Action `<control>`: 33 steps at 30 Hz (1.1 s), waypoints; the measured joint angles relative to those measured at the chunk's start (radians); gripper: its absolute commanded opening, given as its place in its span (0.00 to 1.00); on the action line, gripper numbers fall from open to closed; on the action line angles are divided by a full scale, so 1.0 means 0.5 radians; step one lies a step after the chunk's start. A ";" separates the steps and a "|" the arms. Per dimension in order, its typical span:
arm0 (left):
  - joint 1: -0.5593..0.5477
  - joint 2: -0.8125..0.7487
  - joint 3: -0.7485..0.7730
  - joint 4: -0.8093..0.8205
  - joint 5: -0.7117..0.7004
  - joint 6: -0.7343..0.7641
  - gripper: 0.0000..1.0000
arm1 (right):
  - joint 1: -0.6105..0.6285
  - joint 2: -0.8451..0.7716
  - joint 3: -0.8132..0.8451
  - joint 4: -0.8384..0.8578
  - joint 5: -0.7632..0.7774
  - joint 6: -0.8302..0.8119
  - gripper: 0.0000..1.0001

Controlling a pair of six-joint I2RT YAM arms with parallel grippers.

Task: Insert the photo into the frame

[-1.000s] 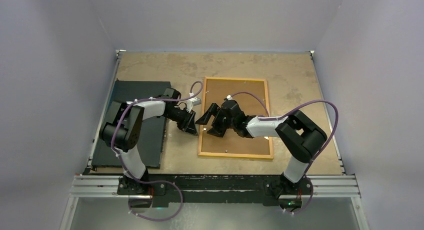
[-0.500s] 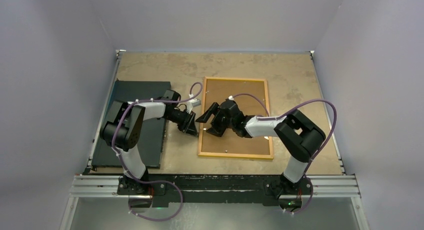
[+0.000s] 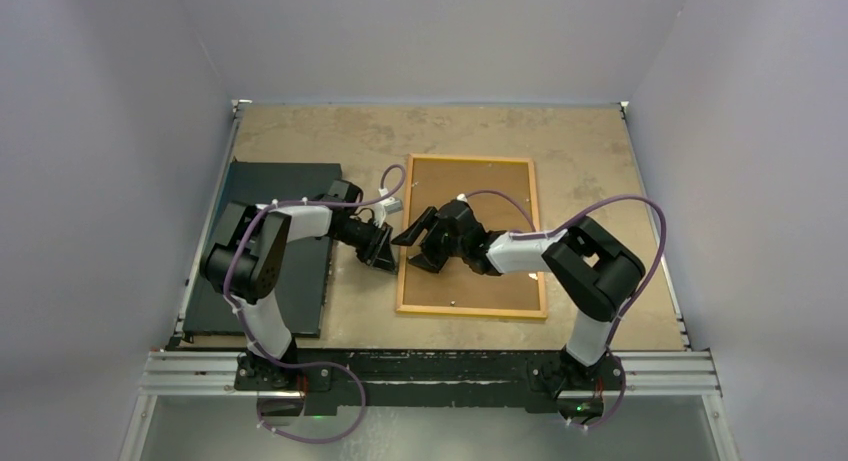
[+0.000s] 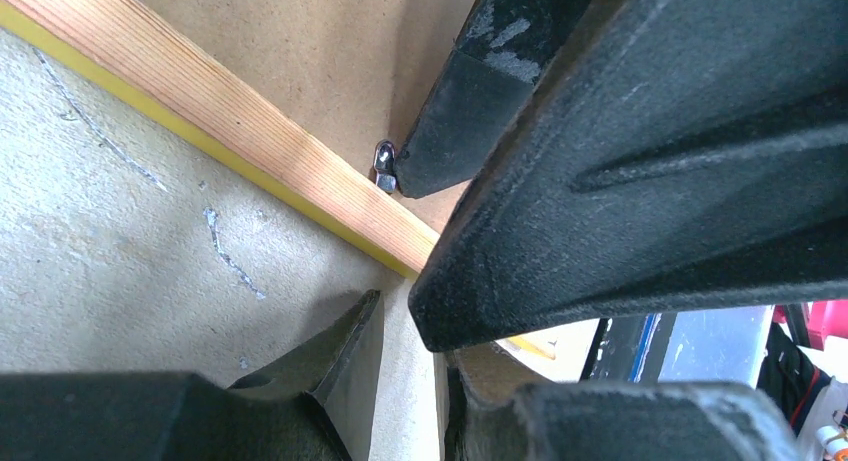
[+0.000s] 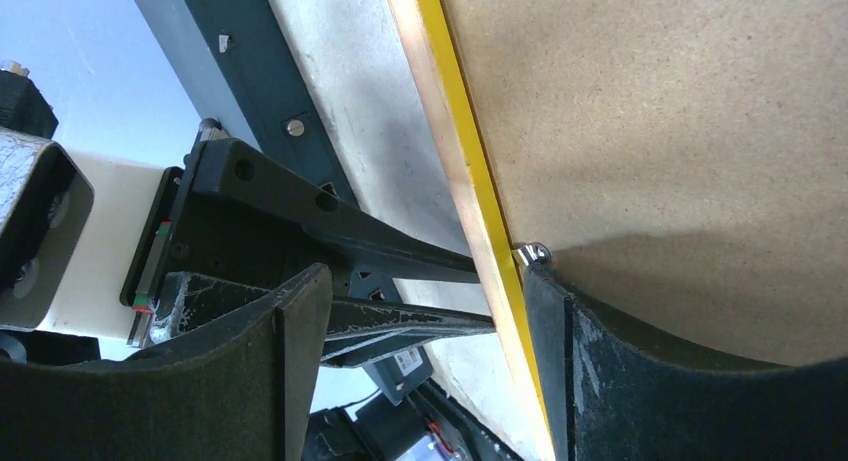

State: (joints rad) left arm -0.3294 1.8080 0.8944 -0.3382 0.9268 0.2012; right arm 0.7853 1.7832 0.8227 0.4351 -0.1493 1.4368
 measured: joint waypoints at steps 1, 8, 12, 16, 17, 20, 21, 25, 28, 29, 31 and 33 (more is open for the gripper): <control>-0.001 0.000 0.000 0.000 -0.001 0.000 0.24 | 0.001 0.000 0.000 -0.005 0.002 0.001 0.72; -0.006 -0.008 0.000 -0.008 -0.013 0.006 0.24 | 0.002 0.002 0.021 -0.045 0.002 -0.010 0.75; -0.023 -0.034 0.004 -0.092 -0.035 0.055 0.24 | -0.005 -0.006 0.055 -0.100 0.002 -0.056 0.76; 0.020 -0.083 0.069 -0.269 -0.021 0.125 0.24 | -0.056 -0.046 0.127 -0.220 -0.015 -0.203 0.85; 0.047 -0.095 0.102 -0.314 -0.018 0.146 0.25 | -0.079 -0.063 0.158 -0.266 -0.014 -0.260 0.86; 0.122 -0.117 0.212 -0.392 -0.016 0.177 0.33 | -0.163 -0.143 0.211 -0.360 -0.001 -0.410 0.90; 0.142 -0.121 0.249 -0.398 -0.022 0.175 0.37 | -0.206 -0.179 0.214 -0.383 -0.004 -0.461 0.90; 0.166 -0.111 0.375 -0.313 -0.092 0.053 0.53 | -0.373 -0.224 0.232 -0.434 -0.004 -0.608 0.90; 0.163 -0.020 0.493 -0.162 -0.149 -0.117 0.57 | -0.488 -0.161 0.321 -0.453 -0.004 -0.721 0.89; 0.163 0.024 0.533 -0.120 -0.163 -0.175 0.57 | -0.526 -0.116 0.381 -0.461 -0.004 -0.765 0.88; 0.163 0.150 0.633 -0.018 -0.197 -0.291 0.55 | -0.578 -0.021 0.502 -0.465 -0.005 -0.832 0.86; 0.163 0.273 0.716 0.063 -0.217 -0.397 0.52 | -0.611 0.075 0.614 -0.466 -0.011 -0.878 0.84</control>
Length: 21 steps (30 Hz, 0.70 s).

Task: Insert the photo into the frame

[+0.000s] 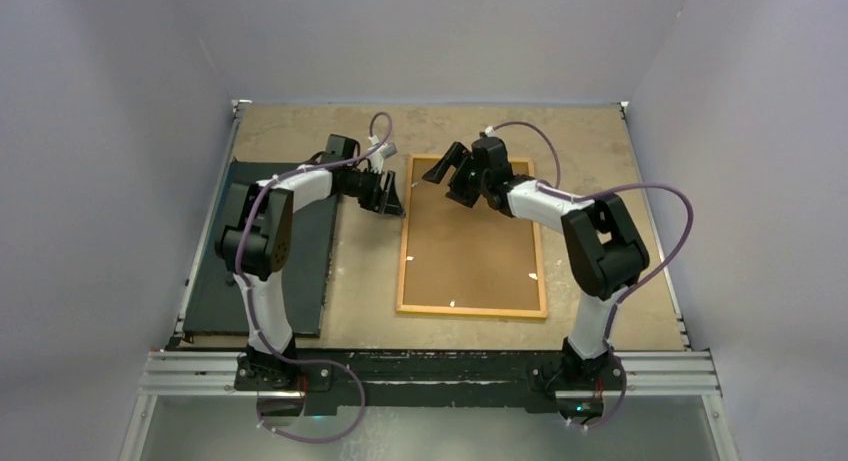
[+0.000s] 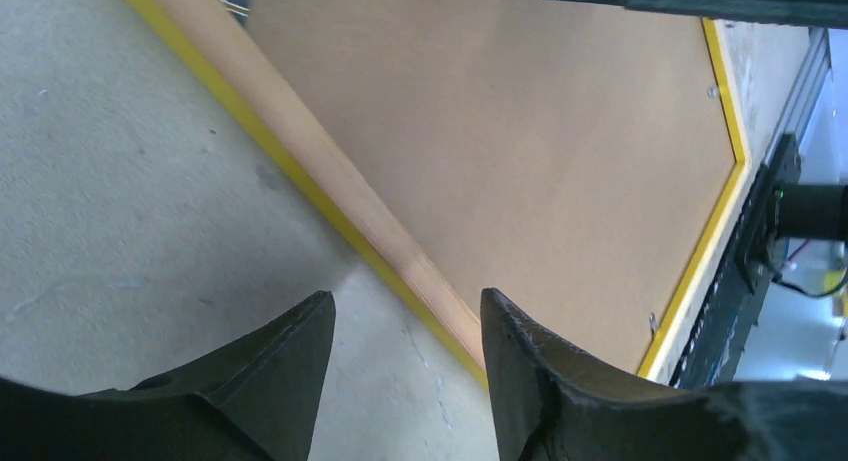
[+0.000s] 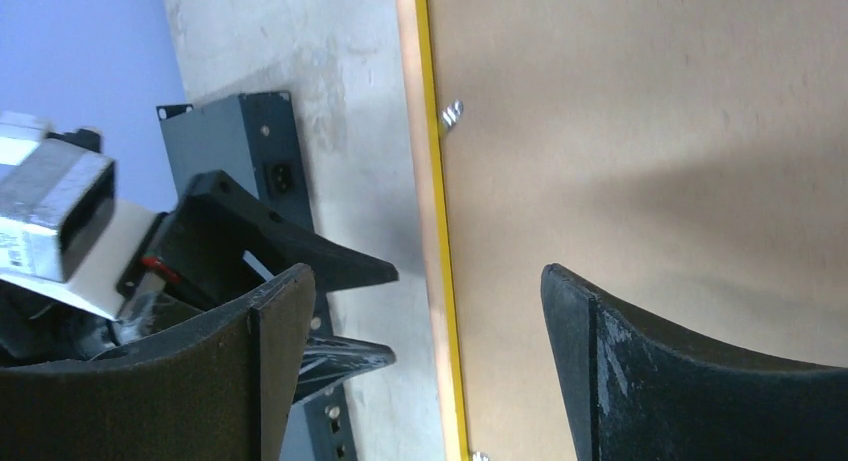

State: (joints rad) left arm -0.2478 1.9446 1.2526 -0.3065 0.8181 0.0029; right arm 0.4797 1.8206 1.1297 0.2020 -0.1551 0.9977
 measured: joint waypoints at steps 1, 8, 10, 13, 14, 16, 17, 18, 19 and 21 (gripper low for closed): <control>0.000 0.049 0.027 0.032 -0.009 -0.043 0.49 | -0.014 0.056 0.060 0.005 -0.008 -0.018 0.84; 0.000 0.212 0.052 0.158 -0.038 -0.202 0.34 | -0.031 0.378 0.261 0.058 -0.095 -0.034 0.80; -0.001 0.229 0.052 0.195 -0.037 -0.234 0.32 | -0.031 0.448 0.288 0.089 -0.116 -0.010 0.79; -0.001 0.244 0.052 0.240 -0.034 -0.252 0.29 | -0.031 0.506 0.359 0.140 -0.135 0.012 0.79; -0.001 0.248 0.052 0.248 -0.031 -0.253 0.27 | -0.031 0.528 0.378 0.154 -0.140 0.021 0.79; -0.001 0.254 0.052 0.258 -0.021 -0.256 0.26 | -0.030 0.565 0.411 0.172 -0.150 0.043 0.79; -0.001 0.256 0.052 0.262 -0.013 -0.263 0.25 | -0.029 0.586 0.439 0.180 -0.150 0.050 0.79; -0.001 0.259 0.052 0.266 -0.005 -0.267 0.24 | -0.027 0.603 0.460 0.186 -0.151 0.059 0.79; -0.001 0.261 0.052 0.268 0.002 -0.270 0.23 | -0.026 0.626 0.484 0.192 -0.153 0.065 0.78; 0.000 0.263 0.052 0.271 0.014 -0.277 0.22 | -0.021 0.671 0.542 0.203 -0.153 0.079 0.78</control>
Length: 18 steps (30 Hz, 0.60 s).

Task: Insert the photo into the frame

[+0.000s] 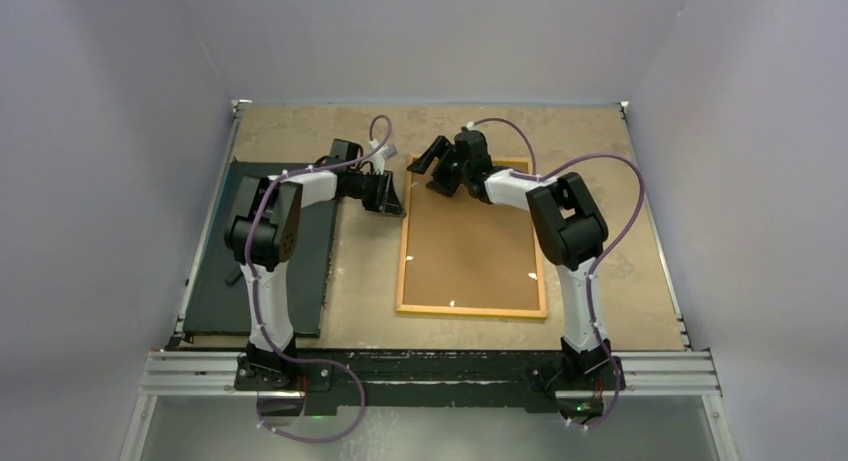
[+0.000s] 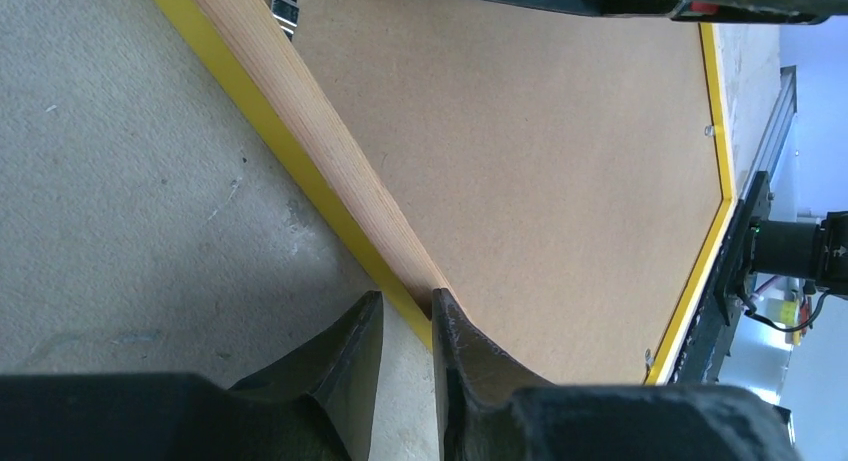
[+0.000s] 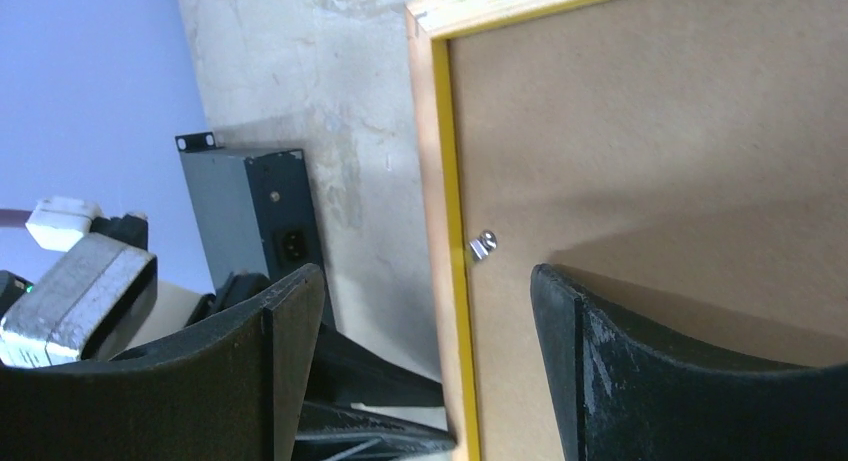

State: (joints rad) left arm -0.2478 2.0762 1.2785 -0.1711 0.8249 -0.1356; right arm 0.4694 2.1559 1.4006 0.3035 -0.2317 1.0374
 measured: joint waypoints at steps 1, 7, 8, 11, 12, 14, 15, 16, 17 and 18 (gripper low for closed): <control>0.000 0.001 -0.001 0.000 0.005 -0.002 0.22 | 0.005 0.020 0.026 0.003 0.001 0.005 0.78; 0.000 0.002 -0.001 0.006 0.018 -0.004 0.20 | 0.040 0.093 0.121 0.017 0.000 0.038 0.78; 0.000 0.002 -0.001 0.006 0.018 -0.004 0.20 | 0.046 0.103 0.133 0.021 0.000 0.043 0.78; 0.000 0.002 -0.002 0.007 0.021 -0.004 0.20 | 0.060 0.124 0.156 0.031 -0.001 0.052 0.78; 0.000 0.002 -0.003 0.010 0.022 -0.004 0.20 | 0.065 0.129 0.161 0.034 -0.002 0.058 0.78; 0.000 0.002 -0.005 0.014 0.024 -0.004 0.20 | 0.070 0.130 0.164 0.034 -0.002 0.069 0.77; 0.000 0.002 -0.007 0.015 0.025 -0.004 0.20 | 0.073 0.130 0.164 0.034 -0.002 0.073 0.77; 0.000 0.002 -0.007 0.016 0.026 -0.004 0.20 | 0.076 0.130 0.164 0.033 -0.002 0.079 0.78; 0.000 0.002 -0.007 0.016 0.026 -0.004 0.20 | 0.081 0.130 0.163 0.032 -0.002 0.086 0.77; 0.000 0.002 -0.007 0.016 0.026 -0.004 0.20 | 0.083 0.130 0.163 0.032 -0.002 0.089 0.77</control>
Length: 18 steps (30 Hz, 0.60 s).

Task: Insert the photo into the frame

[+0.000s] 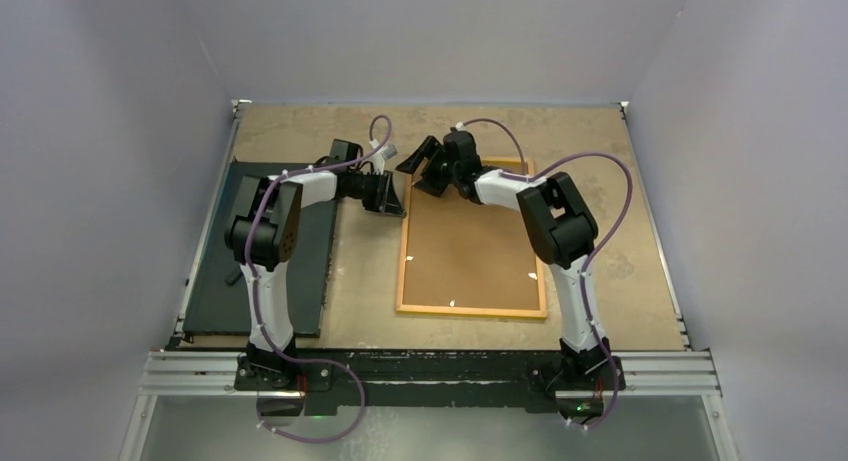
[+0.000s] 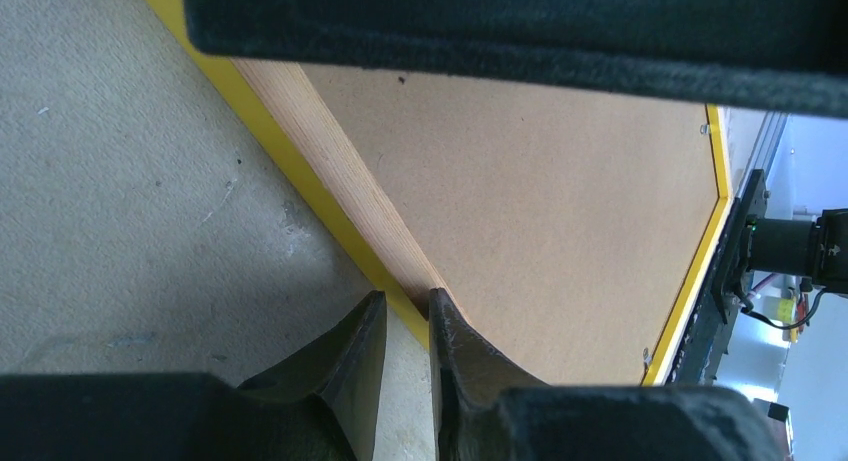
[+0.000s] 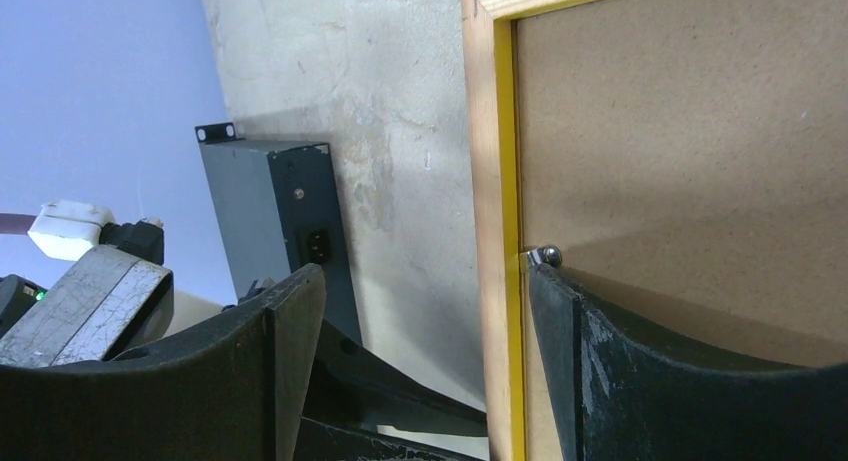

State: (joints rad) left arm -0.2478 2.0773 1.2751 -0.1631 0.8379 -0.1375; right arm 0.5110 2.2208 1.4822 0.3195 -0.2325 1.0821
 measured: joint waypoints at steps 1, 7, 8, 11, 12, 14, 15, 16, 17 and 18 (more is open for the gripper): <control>0.000 0.000 0.000 0.000 0.001 0.000 0.20 | 0.005 0.000 -0.003 0.001 0.002 0.006 0.77; 0.000 0.000 0.000 0.001 0.001 0.001 0.19 | 0.014 -0.008 -0.042 0.044 0.009 0.053 0.77; 0.000 0.000 -0.001 0.001 0.002 0.001 0.19 | 0.014 -0.008 -0.043 0.045 0.009 0.056 0.77; 0.000 0.000 -0.007 0.010 0.007 0.002 0.19 | 0.014 -0.008 -0.040 0.041 0.009 0.057 0.77; 0.002 0.000 -0.008 0.013 0.008 0.002 0.19 | 0.014 -0.008 -0.036 0.036 0.010 0.057 0.77; 0.002 0.000 -0.010 0.018 0.009 0.002 0.19 | 0.014 -0.005 -0.024 0.021 0.008 0.057 0.77; 0.002 0.000 -0.011 0.022 0.010 0.002 0.19 | 0.014 -0.003 -0.016 0.014 0.008 0.057 0.77; 0.002 0.000 -0.012 0.024 0.012 0.002 0.19 | 0.014 -0.001 -0.010 0.002 0.008 0.056 0.77; 0.002 0.000 -0.015 0.028 0.013 0.002 0.19 | 0.014 -0.001 -0.005 -0.002 0.008 0.057 0.77; 0.002 0.000 -0.017 0.032 0.014 0.002 0.19 | 0.014 0.000 -0.003 -0.005 0.007 0.056 0.77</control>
State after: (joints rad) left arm -0.2470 2.0773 1.2667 -0.1471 0.8452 -0.1368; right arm 0.5182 2.2208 1.4807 0.3168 -0.2291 1.1099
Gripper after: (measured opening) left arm 0.196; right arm 0.769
